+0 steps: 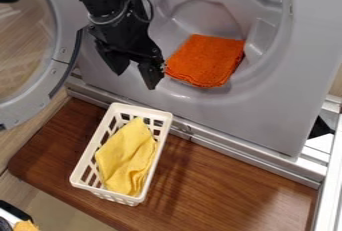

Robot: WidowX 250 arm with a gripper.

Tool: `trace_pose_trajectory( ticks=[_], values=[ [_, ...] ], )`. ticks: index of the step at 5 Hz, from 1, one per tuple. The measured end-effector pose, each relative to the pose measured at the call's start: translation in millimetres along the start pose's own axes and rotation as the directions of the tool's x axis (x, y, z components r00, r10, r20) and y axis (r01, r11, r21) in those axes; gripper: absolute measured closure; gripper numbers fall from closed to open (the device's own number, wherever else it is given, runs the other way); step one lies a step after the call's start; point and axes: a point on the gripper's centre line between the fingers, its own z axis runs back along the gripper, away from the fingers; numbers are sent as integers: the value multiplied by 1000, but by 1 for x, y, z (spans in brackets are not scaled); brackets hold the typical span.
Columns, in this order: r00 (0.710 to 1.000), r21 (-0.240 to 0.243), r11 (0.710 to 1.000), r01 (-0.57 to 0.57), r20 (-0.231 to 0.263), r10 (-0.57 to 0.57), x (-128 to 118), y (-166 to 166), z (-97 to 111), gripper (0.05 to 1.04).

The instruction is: Put the yellow cloth into the washing machine

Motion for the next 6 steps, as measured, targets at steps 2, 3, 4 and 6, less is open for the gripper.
trace_pose_trajectory(
  ticks=[2,3,4,6],
  values=[
    [998,9,1000,4,-57,-4,-13,3,-20,83],
    [998,23,1000,10,-68,-8,-22,9,-40,83],
    [998,48,999,-11,-68,15,-33,18,-60,83],
    [997,65,997,-37,-71,41,-41,22,-88,83]
  ],
)
